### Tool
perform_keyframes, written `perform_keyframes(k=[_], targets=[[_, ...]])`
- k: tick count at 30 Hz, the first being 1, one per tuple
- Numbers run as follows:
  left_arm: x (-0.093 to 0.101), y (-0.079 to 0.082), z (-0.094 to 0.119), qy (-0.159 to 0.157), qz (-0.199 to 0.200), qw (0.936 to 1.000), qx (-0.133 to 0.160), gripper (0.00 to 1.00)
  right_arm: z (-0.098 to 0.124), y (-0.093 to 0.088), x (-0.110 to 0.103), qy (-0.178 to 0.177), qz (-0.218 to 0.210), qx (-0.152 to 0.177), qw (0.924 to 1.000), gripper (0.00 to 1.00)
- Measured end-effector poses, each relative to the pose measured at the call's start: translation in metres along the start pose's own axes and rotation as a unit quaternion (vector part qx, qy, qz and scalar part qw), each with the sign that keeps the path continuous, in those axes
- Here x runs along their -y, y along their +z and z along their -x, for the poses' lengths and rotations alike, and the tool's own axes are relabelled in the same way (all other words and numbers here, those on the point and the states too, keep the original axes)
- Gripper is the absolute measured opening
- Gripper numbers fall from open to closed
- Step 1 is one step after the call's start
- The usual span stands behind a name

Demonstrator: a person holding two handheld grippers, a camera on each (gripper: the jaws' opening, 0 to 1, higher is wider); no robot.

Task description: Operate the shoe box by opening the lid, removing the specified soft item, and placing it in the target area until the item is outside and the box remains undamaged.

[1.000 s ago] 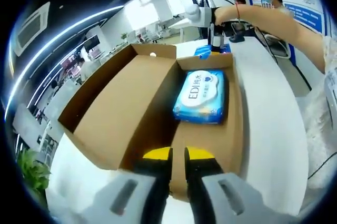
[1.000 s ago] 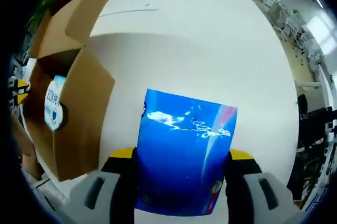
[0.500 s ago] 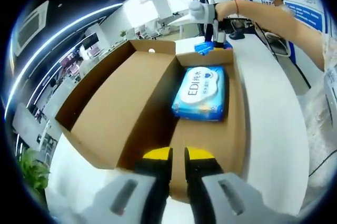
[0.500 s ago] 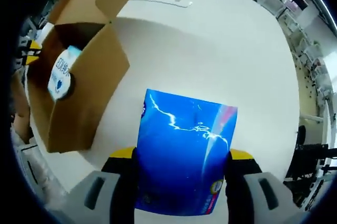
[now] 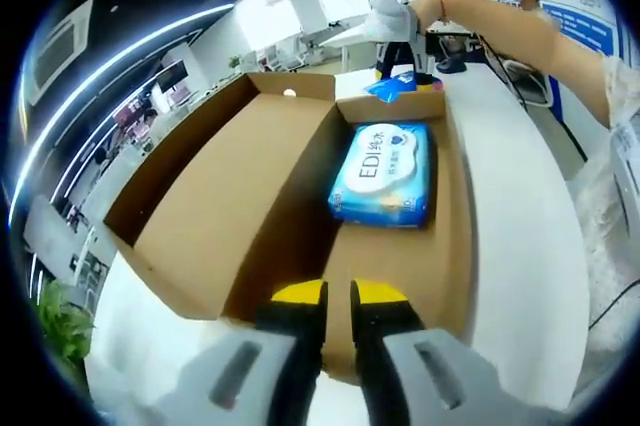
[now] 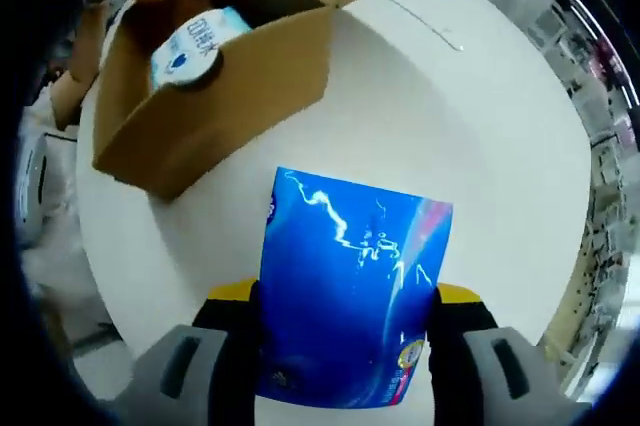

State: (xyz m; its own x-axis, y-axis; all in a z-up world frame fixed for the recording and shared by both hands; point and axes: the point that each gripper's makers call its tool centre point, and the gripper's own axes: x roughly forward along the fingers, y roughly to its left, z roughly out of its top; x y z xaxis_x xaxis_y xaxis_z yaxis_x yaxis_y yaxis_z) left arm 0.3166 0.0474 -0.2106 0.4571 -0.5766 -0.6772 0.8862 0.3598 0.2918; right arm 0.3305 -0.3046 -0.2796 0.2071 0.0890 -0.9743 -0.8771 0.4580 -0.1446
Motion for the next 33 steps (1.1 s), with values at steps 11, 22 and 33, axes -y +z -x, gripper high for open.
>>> perform_keyframes(k=[11,22,33], targets=[[0.002,-0.006,-0.005,-0.012,0.003,0.9999,-0.001,0.09,-0.002,0.002,0.008,0.016,0.169,-0.013,0.9853,0.69],[0.007,-0.003,-0.007,-0.021,0.006,0.9997,0.014,0.10,-0.005,0.004,0.020,0.017,0.236,-0.021,0.9713,0.69],[0.003,-0.007,-0.012,-0.018,0.013,0.9997,0.009,0.10,-0.010,0.013,0.039,0.023,0.281,-0.018,0.9592,0.70]])
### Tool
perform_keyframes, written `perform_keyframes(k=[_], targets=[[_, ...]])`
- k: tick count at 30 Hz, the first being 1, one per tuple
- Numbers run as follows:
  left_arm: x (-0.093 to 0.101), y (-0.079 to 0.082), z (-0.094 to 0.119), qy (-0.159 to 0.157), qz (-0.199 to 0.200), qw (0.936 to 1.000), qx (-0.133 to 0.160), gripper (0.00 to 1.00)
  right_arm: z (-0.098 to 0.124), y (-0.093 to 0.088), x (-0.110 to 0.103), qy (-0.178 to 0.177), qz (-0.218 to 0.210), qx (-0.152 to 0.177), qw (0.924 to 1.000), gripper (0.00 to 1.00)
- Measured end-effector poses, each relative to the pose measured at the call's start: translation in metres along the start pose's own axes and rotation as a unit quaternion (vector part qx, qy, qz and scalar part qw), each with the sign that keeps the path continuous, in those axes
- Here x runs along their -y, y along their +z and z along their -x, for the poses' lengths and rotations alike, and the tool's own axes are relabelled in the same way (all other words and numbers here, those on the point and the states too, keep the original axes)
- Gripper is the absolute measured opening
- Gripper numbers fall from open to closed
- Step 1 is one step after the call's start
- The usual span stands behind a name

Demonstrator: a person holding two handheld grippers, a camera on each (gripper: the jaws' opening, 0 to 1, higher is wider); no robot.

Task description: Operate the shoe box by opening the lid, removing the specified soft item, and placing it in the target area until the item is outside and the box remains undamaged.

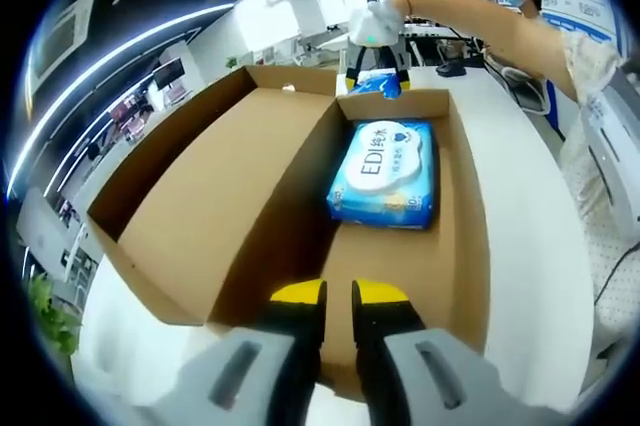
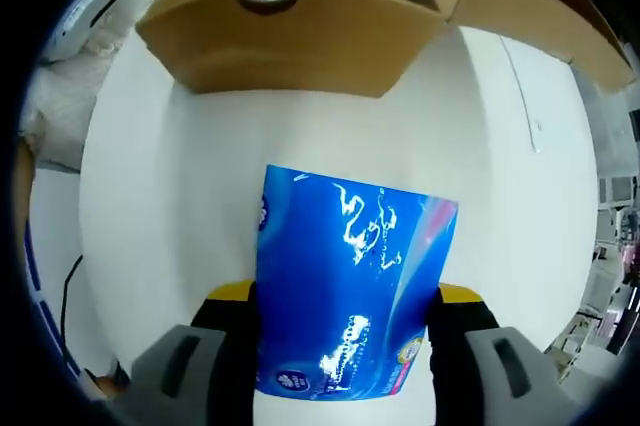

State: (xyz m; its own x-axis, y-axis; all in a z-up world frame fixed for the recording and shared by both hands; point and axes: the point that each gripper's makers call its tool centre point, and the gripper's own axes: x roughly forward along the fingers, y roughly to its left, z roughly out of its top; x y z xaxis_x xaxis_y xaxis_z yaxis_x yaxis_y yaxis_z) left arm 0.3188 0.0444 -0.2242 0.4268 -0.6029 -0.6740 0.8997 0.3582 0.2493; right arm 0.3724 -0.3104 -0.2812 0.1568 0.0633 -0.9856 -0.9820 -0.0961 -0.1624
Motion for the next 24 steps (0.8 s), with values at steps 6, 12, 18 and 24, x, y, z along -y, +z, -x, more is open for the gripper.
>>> perform_keyframes(k=[6,12,18,24], targets=[[-0.001,0.000,-0.003,-0.005,0.004,1.0000,0.000,0.10,-0.001,0.000,0.004,-0.001,0.023,0.003,0.9997,0.70],[0.001,0.001,-0.005,-0.006,0.001,1.0000,0.000,0.10,-0.003,0.000,0.006,-0.013,0.010,0.005,0.9998,0.72],[0.004,0.002,-0.007,-0.009,-0.002,1.0000,-0.001,0.10,0.001,-0.002,0.007,-0.035,0.001,0.007,0.9993,0.74],[0.005,0.004,-0.008,-0.009,-0.003,1.0000,0.002,0.10,0.021,0.000,0.009,-0.074,-0.036,0.036,0.9960,0.77]])
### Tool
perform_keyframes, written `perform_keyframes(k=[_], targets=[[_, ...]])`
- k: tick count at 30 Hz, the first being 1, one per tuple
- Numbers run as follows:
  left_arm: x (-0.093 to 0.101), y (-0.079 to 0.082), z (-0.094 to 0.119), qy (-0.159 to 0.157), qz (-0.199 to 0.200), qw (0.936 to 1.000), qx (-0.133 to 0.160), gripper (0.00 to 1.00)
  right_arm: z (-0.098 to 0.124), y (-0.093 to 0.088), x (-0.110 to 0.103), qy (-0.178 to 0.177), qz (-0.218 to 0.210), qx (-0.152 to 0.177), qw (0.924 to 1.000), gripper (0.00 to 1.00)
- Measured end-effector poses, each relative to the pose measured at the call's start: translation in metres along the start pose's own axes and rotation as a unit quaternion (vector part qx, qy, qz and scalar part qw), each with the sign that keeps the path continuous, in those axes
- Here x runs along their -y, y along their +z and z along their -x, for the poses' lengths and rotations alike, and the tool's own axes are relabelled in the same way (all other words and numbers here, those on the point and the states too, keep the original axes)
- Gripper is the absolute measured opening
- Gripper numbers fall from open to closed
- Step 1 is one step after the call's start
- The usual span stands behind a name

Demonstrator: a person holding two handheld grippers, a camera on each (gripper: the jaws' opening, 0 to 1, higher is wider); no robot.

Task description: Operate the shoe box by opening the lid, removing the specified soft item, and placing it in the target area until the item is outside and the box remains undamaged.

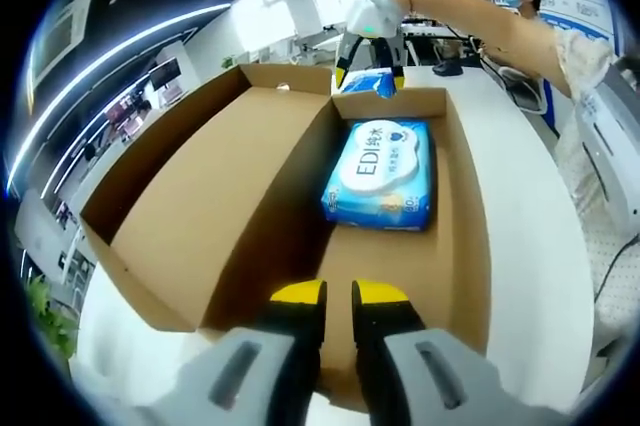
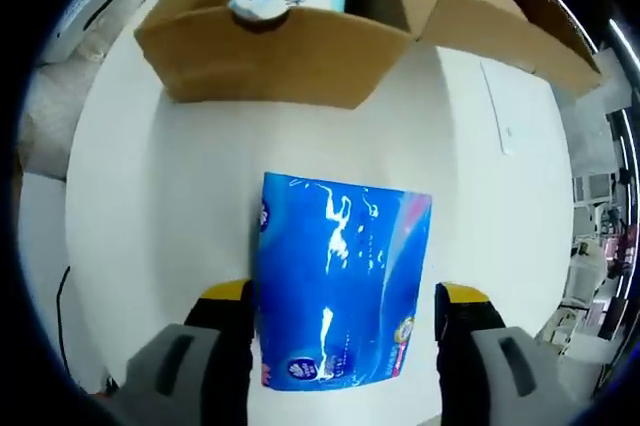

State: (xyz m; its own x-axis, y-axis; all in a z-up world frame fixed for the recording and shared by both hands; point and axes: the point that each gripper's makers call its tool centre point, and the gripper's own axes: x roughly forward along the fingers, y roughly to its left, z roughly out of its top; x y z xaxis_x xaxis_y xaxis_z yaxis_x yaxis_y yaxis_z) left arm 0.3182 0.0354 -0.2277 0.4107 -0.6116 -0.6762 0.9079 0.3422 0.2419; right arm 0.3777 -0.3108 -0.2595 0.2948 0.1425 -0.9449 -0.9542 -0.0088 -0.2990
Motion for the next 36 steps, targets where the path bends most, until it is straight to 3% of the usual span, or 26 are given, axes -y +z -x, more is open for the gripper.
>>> perform_keyframes(k=[4,6,11,16,18,19,21,25,27,28,32,33,36], targets=[[0.001,0.001,-0.001,-0.002,-0.001,1.0000,0.003,0.10,0.015,0.002,0.002,-0.025,-0.062,0.044,0.9968,0.74],[0.002,0.002,-0.001,-0.004,-0.002,1.0000,0.003,0.10,0.023,-0.002,0.006,-0.046,-0.118,0.060,0.9901,0.72],[0.004,0.003,-0.002,-0.008,-0.003,0.9999,0.006,0.10,0.046,-0.002,0.017,-0.105,-0.172,0.152,0.9676,0.52],[0.007,0.007,-0.003,-0.012,-0.004,0.9998,0.013,0.10,0.063,-0.007,0.018,-0.128,-0.230,0.207,0.9422,0.56],[0.007,0.009,-0.003,-0.013,-0.005,0.9998,0.016,0.10,0.069,-0.014,0.021,-0.146,-0.255,0.231,0.9276,0.55],[0.008,0.010,-0.003,-0.013,-0.006,0.9998,0.017,0.10,0.070,-0.015,0.022,-0.149,-0.257,0.234,0.9256,0.55],[0.008,0.012,-0.004,-0.014,-0.008,0.9997,0.020,0.10,0.073,-0.025,0.028,-0.181,-0.292,0.263,0.9016,0.56],[0.010,0.016,-0.004,-0.016,-0.010,0.9994,0.027,0.10,0.074,-0.036,0.025,-0.205,-0.337,0.304,0.8670,0.59],[0.010,0.019,-0.004,-0.015,-0.010,0.9993,0.032,0.10,0.071,-0.046,0.021,-0.228,-0.365,0.317,0.8453,0.57],[0.010,0.020,-0.003,-0.014,-0.011,0.9993,0.034,0.10,0.072,-0.048,0.021,-0.245,-0.369,0.335,0.8315,0.56],[0.008,0.025,-0.002,-0.010,-0.009,0.9987,0.049,0.10,0.067,-0.051,0.004,-0.257,-0.405,0.399,0.7816,0.57],[0.007,0.026,-0.002,-0.010,-0.008,0.9986,0.052,0.10,0.064,-0.050,-0.001,-0.256,-0.405,0.410,0.7765,0.58],[0.005,0.028,-0.002,-0.008,-0.004,0.9982,0.060,0.10,0.051,-0.049,-0.011,-0.247,-0.400,0.406,0.7834,0.62]])
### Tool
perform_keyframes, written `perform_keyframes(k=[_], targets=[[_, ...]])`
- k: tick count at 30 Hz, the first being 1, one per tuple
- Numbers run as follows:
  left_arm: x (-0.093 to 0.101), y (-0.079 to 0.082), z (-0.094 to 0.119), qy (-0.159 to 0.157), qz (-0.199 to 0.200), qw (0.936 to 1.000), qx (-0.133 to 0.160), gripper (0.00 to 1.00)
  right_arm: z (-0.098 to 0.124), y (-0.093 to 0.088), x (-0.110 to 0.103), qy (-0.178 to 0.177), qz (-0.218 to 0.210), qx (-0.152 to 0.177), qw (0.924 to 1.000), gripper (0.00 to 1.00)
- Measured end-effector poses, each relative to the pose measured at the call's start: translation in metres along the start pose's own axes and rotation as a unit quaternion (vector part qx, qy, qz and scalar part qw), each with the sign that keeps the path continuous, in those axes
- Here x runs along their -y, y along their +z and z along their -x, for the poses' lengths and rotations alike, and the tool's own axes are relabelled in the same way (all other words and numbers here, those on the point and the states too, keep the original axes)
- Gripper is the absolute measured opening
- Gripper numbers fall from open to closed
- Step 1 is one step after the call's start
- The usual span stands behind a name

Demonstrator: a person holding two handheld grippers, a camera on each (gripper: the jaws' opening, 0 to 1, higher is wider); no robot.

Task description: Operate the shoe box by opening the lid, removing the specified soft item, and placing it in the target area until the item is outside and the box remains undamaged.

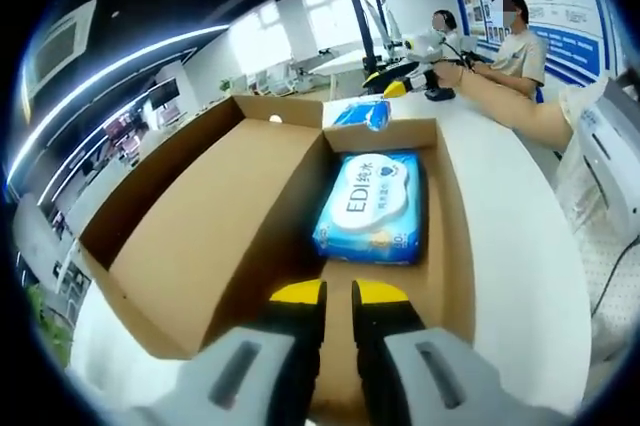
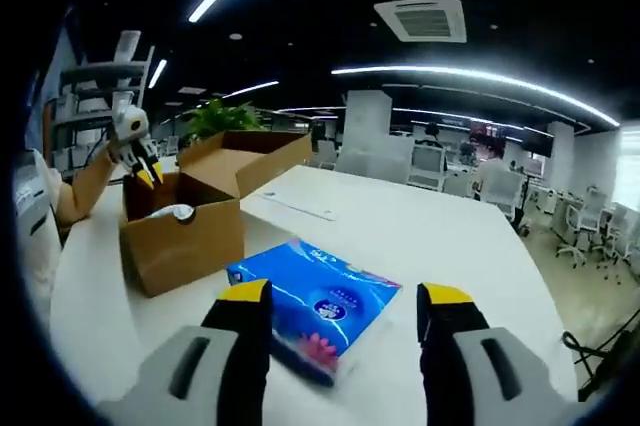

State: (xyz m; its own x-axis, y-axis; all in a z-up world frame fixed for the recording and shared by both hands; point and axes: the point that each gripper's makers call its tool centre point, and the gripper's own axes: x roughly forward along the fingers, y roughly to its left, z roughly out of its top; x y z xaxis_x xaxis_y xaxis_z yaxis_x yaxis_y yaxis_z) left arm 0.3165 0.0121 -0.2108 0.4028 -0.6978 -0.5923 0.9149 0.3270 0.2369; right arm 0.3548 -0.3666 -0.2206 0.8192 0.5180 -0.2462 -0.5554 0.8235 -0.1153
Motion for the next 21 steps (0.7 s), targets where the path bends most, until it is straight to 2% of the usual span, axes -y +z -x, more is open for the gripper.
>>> perform_keyframes(k=[3,4,6,8,11,14,21], targets=[[-0.001,0.002,-0.001,0.001,0.003,1.0000,0.008,0.10,-0.003,-0.013,-0.009,0.011,0.004,-0.012,0.9999,0.63],[-0.001,0.003,-0.002,0.001,0.003,1.0000,0.009,0.10,-0.005,-0.021,-0.013,0.022,-0.001,-0.026,0.9994,0.64],[-0.001,0.003,-0.002,0.001,0.002,1.0000,0.009,0.10,-0.008,-0.032,-0.013,0.018,0.014,-0.054,0.9983,0.66],[-0.002,0.004,-0.003,0.001,0.003,0.9999,0.012,0.10,-0.017,-0.038,-0.011,0.010,0.025,-0.061,0.9978,0.65],[-0.002,0.005,-0.004,0.002,0.002,0.9999,0.015,0.10,-0.023,-0.044,-0.015,0.020,0.020,-0.069,0.9972,0.64],[-0.001,0.006,-0.005,0.000,0.001,0.9998,0.018,0.10,-0.028,-0.049,-0.013,0.013,0.021,-0.073,0.9970,0.63],[0.000,0.004,-0.007,-0.001,-0.003,0.9999,0.014,0.10,-0.030,-0.049,-0.011,0.017,0.009,-0.063,0.9978,0.62]])
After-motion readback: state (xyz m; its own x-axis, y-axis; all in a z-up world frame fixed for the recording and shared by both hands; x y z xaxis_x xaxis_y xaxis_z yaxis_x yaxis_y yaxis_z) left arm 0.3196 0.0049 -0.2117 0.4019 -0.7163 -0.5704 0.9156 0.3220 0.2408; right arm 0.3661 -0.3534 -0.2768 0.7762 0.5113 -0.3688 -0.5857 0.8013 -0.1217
